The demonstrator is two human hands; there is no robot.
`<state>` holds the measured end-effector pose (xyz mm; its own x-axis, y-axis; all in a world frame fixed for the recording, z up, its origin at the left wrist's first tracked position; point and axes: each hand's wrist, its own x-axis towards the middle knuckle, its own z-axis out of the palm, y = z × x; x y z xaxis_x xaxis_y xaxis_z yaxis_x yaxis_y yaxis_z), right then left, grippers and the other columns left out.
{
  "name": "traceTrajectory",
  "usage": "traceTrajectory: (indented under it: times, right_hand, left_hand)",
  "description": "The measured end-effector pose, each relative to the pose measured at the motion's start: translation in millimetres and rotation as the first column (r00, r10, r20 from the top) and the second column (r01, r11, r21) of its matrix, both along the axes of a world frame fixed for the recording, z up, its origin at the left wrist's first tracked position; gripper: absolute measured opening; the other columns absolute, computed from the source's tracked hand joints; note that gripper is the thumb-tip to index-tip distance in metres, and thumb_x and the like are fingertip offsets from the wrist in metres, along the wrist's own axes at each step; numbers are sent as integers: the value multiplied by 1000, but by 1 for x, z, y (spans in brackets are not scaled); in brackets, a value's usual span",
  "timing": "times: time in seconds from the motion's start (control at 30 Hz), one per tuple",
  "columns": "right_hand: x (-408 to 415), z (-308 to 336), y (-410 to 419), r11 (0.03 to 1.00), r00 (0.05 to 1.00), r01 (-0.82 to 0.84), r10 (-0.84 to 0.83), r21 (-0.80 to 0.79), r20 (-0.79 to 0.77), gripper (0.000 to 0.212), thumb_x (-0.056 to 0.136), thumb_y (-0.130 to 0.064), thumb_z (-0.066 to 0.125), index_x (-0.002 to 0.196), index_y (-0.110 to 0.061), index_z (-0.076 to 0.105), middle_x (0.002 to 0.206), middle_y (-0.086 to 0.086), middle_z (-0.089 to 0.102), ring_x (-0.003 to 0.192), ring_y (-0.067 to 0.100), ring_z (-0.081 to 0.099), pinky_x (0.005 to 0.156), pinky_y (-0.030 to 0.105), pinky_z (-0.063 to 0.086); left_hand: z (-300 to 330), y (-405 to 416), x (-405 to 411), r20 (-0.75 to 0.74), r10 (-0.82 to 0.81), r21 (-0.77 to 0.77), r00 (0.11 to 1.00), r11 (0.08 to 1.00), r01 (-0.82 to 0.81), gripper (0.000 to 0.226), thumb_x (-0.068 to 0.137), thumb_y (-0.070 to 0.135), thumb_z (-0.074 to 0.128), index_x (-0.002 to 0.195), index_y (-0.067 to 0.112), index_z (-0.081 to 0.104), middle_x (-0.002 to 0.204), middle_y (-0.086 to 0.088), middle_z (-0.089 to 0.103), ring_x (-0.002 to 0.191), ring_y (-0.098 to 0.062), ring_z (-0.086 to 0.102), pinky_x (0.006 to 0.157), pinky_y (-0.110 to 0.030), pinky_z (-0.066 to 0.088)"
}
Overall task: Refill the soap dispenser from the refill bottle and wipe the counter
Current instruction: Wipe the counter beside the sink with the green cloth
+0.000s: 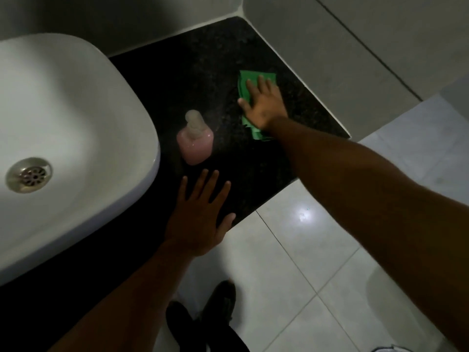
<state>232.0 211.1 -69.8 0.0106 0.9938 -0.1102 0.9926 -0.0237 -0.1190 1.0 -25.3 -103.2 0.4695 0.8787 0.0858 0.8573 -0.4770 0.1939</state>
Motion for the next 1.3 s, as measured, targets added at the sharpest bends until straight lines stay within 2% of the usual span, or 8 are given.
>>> traceTrajectory:
  times: [0.17, 0.27, 0.37, 0.53, 0.7, 0.87, 1.07, 1.3]
  right_hand:
    - [-31, -8, -94, 995, 996, -84, 86, 56, -30, 72, 93, -64, 29, 154, -26, 27, 162, 15, 22, 150, 35, 16, 120, 56, 11]
    - [-5, -11, -141, 996, 999, 10, -6, 87, -49, 66, 94, -64, 30, 151, -30, 31, 160, 15, 26, 149, 35, 20, 119, 57, 18]
    - [1, -8, -140, 988, 991, 104, -94, 112, -95, 55, 98, -50, 40, 147, -26, 41, 156, 17, 35, 144, 38, 27, 117, 53, 27]
    - [-11, 15, -153, 990, 987, 50, -28, 131, -160, 44, 97, -24, 47, 140, -15, 54, 142, 21, 47, 125, 41, 43, 101, 51, 43]
    - [-20, 60, -179, 973, 958, 122, -64, 197, -278, 43, 98, -25, 47, 140, -17, 53, 145, 17, 43, 124, 35, 43, 103, 46, 43]
    - [-46, 143, -195, 913, 928, 105, 53, 394, -369, 42, 98, -24, 52, 139, -17, 54, 143, 18, 44, 124, 35, 44, 105, 43, 44]
    - [-146, 223, -189, 856, 870, -29, 276, 517, -408, 42, 97, -24, 53, 139, -17, 55, 145, 16, 42, 126, 33, 42, 106, 38, 41]
    - [-338, 234, -210, 807, 709, -261, 533, 529, -463, 37, 97, -21, 57, 133, -15, 57, 136, 12, 53, 121, 31, 50, 103, 36, 43]
  left_hand:
    - [8, 1, 0, -59, 4, -36, 998, 999, -7, 70, 96, 62, 36, 155, 25, 38, 165, -11, 33, 155, -32, 23, 122, -62, 18]
    - [10, -2, 0, -57, 8, -28, 998, 1000, -10, 71, 93, 61, 40, 154, 24, 40, 164, -12, 35, 154, -33, 26, 121, -62, 19]
    - [13, -1, -1, -57, 4, -48, 998, 999, -7, 71, 93, 62, 39, 154, 26, 39, 165, -11, 32, 154, -32, 24, 122, -61, 18]
    - [31, 0, 2, -130, -10, -124, 991, 992, -6, 72, 99, 62, 33, 160, 25, 25, 170, -9, 19, 158, -31, 11, 125, -57, 10]
    - [78, -17, 3, -36, 12, -70, 999, 997, -14, 74, 97, 57, 41, 158, 17, 31, 165, -14, 31, 154, -33, 25, 124, -50, 25]
    - [139, -34, -23, 66, 49, 0, 997, 999, -49, 73, 98, 57, 47, 156, 13, 35, 162, -17, 34, 151, -35, 30, 122, -51, 30]
    - [208, -44, -101, 166, 220, 115, 961, 964, -241, 76, 97, 49, 57, 154, 4, 37, 160, -22, 38, 148, -38, 36, 119, -46, 33]
    - [228, -100, -271, 221, 510, 107, 831, 834, -541, 64, 101, 39, 56, 152, 2, 41, 159, -20, 40, 149, -35, 36, 120, -48, 35]
